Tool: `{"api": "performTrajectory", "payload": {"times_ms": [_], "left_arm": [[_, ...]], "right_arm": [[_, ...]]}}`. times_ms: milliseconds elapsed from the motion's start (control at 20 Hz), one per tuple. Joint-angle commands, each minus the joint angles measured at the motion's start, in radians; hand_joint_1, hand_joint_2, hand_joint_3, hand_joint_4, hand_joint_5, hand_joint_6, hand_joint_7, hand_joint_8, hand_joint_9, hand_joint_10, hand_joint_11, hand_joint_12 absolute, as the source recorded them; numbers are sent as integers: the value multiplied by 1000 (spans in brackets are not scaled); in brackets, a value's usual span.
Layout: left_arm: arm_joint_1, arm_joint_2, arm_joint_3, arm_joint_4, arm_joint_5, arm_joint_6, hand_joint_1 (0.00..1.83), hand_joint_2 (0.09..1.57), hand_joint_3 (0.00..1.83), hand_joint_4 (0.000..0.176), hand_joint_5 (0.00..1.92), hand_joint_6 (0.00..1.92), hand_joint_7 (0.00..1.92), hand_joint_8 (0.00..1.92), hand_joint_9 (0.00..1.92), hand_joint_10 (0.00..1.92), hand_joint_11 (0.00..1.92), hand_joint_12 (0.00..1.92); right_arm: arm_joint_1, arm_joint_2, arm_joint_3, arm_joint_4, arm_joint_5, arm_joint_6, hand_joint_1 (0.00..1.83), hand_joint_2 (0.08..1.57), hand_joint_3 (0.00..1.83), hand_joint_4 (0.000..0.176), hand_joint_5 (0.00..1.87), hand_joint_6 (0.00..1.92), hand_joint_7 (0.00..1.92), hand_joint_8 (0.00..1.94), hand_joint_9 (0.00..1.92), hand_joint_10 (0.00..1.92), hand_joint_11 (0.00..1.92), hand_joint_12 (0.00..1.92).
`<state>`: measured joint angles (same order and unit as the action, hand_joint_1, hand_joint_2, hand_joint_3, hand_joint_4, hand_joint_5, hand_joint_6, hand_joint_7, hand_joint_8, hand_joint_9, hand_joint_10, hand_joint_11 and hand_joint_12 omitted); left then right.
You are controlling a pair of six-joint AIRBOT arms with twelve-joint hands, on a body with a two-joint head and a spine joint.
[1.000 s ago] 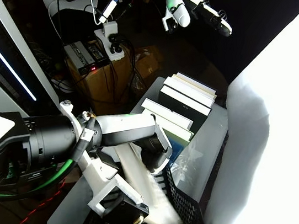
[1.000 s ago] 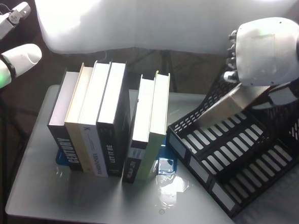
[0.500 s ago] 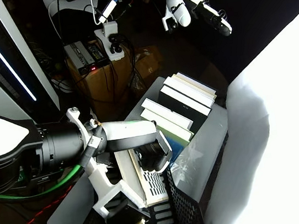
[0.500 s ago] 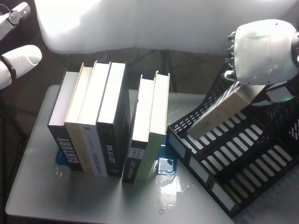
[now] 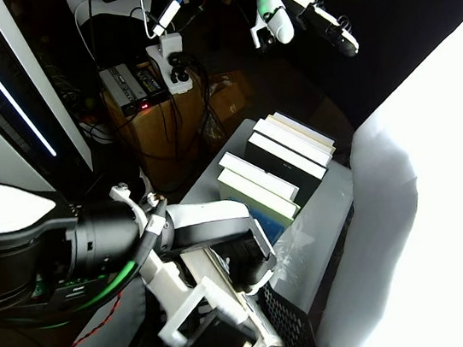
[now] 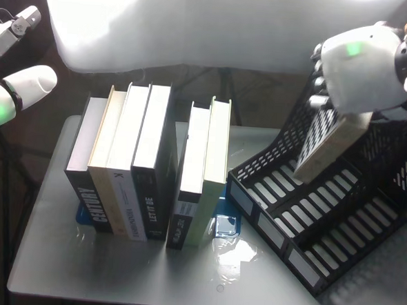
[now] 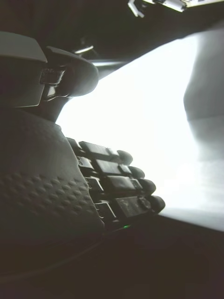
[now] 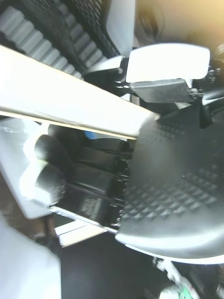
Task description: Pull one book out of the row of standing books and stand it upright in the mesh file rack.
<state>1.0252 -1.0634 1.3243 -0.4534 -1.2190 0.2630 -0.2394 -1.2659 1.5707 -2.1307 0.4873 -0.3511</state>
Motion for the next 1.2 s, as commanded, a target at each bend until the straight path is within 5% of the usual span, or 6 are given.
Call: {"api": "performTrajectory", "payload": {"times_ms": [0, 200, 500, 700, 950, 1150], "left_arm": [[-4, 0, 8, -8, -123, -6, 192, 1301, 0, 45, 22, 1, 0, 0, 0, 0, 0, 0], [-4, -1, 9, -8, -123, -6, 197, 1302, 1, 44, 28, 2, 0, 0, 0, 0, 0, 0], [-3, -2, 8, -9, -126, -6, 183, 1299, 0, 54, 23, 0, 0, 0, 0, 0, 0, 0], [-1, -2, 7, -10, -128, -6, 195, 1303, 0, 38, 28, 2, 0, 0, 0, 0, 0, 0], [2, -3, 6, -15, -131, -6, 215, 1304, 0, 44, 33, 2, 0, 0, 0, 0, 0, 0], [2, -3, 6, -15, -133, -6, 208, 1299, 0, 42, 36, 3, 0, 0, 0, 0, 0, 0]], "right_arm": [[16, 5, 7, 13, -44, -13, 1084, 1241, 0, 0, 775, 1313, 1043, 1474, 1119, 1680, 1153, 1916], [15, 0, 12, -22, -38, -13, 1172, 1099, 0, 0, 1045, 925, 1268, 1926, 1408, 1918, 1464, 1921], [11, -4, 15, -55, -32, -13, 625, 1319, 262, 48, 545, 1777, 1107, 1939, 1237, 1920, 1313, 1921], [11, 11, -3, -37, -31, -13, 1145, 1084, 90, 0, 957, 1078, 1259, 1792, 1407, 1894, 1493, 1918], [2, 16, -11, -24, -21, -13, 1150, 1284, 0, 0, 636, 1324, 872, 1506, 1022, 1499, 994, 1787], [0, 4, 2, -24, -20, -13, 572, 1408, 26, 0, 725, 1041, 867, 1492, 855, 1651, 780, 1914]]}}
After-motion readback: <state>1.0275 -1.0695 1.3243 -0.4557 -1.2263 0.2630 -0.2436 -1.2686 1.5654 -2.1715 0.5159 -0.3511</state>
